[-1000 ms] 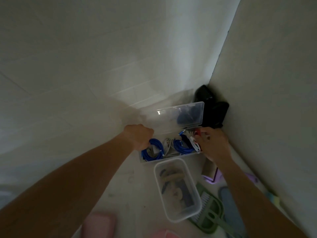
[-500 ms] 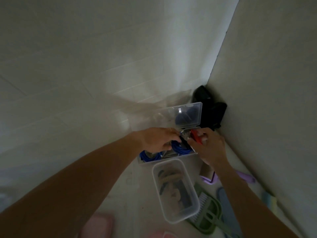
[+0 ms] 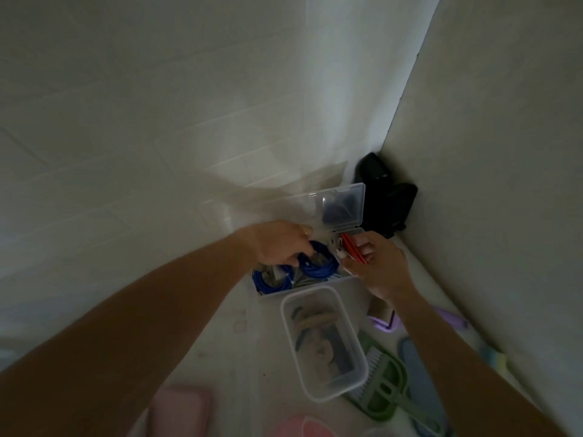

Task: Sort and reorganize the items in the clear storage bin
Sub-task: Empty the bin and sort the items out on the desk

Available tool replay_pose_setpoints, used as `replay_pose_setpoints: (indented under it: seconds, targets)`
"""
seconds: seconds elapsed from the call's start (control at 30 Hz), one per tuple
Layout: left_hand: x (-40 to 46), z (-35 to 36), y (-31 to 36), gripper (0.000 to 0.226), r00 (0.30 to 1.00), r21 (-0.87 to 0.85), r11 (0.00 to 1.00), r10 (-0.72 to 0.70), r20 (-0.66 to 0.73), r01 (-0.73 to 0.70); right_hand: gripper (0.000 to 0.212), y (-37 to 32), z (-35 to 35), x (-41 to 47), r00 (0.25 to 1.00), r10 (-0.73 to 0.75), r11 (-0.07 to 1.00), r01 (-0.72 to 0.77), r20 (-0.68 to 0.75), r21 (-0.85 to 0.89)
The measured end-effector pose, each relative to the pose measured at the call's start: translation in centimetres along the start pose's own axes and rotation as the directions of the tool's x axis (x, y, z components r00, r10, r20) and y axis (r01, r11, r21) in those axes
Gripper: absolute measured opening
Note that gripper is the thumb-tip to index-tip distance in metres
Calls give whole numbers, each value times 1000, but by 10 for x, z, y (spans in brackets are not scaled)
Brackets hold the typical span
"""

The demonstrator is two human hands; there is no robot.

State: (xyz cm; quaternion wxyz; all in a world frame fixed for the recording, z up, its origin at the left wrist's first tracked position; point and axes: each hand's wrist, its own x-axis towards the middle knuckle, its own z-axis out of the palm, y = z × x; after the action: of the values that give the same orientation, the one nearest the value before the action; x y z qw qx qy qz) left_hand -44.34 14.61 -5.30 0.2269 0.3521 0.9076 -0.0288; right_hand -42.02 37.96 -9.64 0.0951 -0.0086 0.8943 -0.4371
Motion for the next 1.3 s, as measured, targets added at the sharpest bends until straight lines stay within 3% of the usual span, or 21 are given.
replay_pose_setpoints:
  seconds: [0.07,0.17,0.27,0.33,0.43,0.57,0.73,1.0,1.1,1.17,1.23,1.3]
  targets:
    - [-5,1,-5,40,1000,40,999,-17,6,17,33,-4,3,-1,997,-55,998,56,-62,19]
    - [-6,3,-3,38,998,75,996,-52,27,49,32,-4,19,-4,995,-92,990,86,-46,-108]
    - [-2,3,0,40,994,27,997,-74,76,72,34,0,33,-8,996,-86,969,77,-24,-236]
    - [-4,2,0,42,993,-43,995,-83,84,87,34,-2,31,-8,996,-91,972,84,-21,-221]
    - [-10,-2,2,49,993,-57,992,-115,0,115,29,-5,16,-9,997,-65,979,73,47,-192]
    - [-6,0,7,74,984,-42,990,-138,-113,134,21,1,5,-9,991,-130,939,131,25,-317]
    - [9,-2,11,78,993,62,991,-113,-31,115,41,0,17,-5,901,-416,785,425,125,-452]
    - [18,2,14,58,991,135,988,-88,96,75,32,-5,31,3,936,-198,780,329,290,-532]
    - [9,0,11,61,993,-27,996,-82,81,85,32,-8,22,7,915,-185,801,352,358,-484]
    - [-7,0,3,64,992,-242,963,-120,22,122,36,-8,20,-1,890,-338,721,453,305,-525]
    - [-25,-1,-5,48,982,-360,924,-170,-81,130,38,-13,28,-20,863,-436,686,502,255,-527]
    - [-38,-6,-4,29,981,-398,900,-196,-7,177,43,-20,38,-35,850,-438,664,525,291,-532]
